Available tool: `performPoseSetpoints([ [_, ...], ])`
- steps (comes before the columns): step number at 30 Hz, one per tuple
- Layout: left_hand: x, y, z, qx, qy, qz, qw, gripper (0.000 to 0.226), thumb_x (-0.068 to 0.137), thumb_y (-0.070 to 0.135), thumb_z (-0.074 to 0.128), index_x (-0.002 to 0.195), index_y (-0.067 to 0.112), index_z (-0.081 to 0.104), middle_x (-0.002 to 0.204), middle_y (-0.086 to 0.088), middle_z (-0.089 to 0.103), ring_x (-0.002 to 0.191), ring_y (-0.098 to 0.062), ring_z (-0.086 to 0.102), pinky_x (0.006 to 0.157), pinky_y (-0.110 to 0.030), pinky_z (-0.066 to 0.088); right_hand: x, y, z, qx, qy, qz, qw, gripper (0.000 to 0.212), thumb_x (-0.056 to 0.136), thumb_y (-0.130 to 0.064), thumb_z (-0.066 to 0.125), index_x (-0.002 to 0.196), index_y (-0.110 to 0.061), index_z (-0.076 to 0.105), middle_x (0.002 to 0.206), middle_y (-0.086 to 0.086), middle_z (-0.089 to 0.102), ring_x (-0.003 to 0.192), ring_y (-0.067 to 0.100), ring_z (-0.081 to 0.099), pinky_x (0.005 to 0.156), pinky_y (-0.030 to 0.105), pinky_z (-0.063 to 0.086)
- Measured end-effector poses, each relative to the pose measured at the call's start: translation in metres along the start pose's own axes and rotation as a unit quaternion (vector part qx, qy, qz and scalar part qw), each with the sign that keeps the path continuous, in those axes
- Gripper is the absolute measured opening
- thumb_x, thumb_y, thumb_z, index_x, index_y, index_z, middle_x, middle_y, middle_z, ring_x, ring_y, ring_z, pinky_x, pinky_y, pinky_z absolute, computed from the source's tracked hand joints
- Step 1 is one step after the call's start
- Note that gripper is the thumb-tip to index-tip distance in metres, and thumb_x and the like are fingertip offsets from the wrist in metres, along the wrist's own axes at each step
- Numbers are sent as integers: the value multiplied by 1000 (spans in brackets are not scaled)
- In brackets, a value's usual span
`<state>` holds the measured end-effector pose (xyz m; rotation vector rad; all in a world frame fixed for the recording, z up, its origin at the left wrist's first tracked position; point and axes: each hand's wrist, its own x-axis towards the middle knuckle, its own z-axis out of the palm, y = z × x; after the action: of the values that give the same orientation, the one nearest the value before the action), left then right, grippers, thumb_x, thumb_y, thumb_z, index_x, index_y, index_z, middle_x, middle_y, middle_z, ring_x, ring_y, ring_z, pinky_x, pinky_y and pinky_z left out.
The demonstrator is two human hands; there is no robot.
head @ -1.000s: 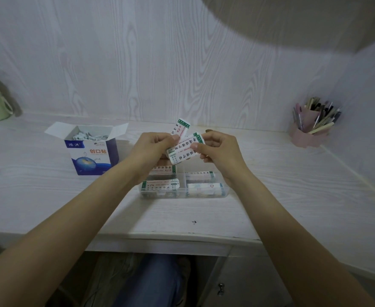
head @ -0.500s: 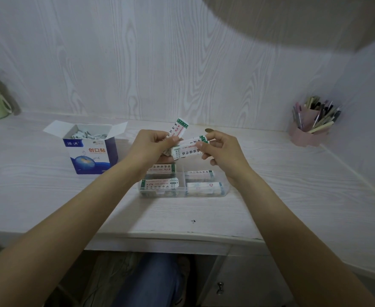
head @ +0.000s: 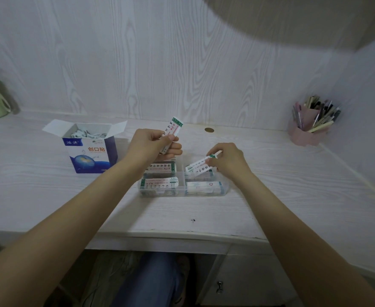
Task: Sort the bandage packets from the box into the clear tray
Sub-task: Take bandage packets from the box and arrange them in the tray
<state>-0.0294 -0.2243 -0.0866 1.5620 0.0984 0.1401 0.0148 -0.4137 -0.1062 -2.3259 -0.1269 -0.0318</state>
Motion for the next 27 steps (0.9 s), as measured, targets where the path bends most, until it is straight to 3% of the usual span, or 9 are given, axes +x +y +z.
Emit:
performPoseSetpoints([
  [3, -1, 0, 0, 1, 2, -2, 1000, 12, 93, 10, 57, 90, 4, 67, 80, -11, 72, 70, -16, 72, 68, -25, 59, 1, -6, 5, -125, -19, 5, 992, 8, 84, -21, 69, 89, -17, 64, 98, 1, 61, 84, 17, 56, 63, 26, 38],
  [6, -2, 0, 0, 3, 3, -4, 1000, 12, 93, 10, 57, 91, 3, 67, 81, -11, 72, 69, -15, 72, 66, -23, 59, 1, -12, 8, -192, -35, 12, 981, 13, 84, -27, 70, 88, -18, 61, 99, 2, 64, 94, 22, 60, 67, 28, 38],
  [15, -3, 0, 0, 3, -22, -5, 1000, 13, 93, 9, 57, 93, 1, 67, 85, -14, 71, 71, -15, 72, 68, -23, 59, 6, -16, 13, -249, -58, 14, 967, 19, 82, -32, 72, 92, -16, 71, 94, 5, 69, 91, 23, 63, 66, 28, 41],
  [19, -3, 0, 2, 3, -23, -2, 1000, 13, 93, 10, 56, 91, 3, 67, 85, -12, 71, 72, -14, 72, 70, -23, 59, 8, -21, 13, -283, -74, -15, 956, 9, 84, -24, 69, 92, -22, 73, 96, 0, 70, 92, 20, 63, 66, 27, 42],
  [27, -4, 2, 1, 7, -26, -5, 1000, 12, 93, 10, 56, 92, 3, 66, 85, -13, 72, 74, -17, 72, 71, -25, 59, 12, -26, 13, -313, -122, -87, 938, 21, 83, -13, 63, 92, -25, 76, 93, -8, 73, 86, 15, 65, 65, 24, 48],
])
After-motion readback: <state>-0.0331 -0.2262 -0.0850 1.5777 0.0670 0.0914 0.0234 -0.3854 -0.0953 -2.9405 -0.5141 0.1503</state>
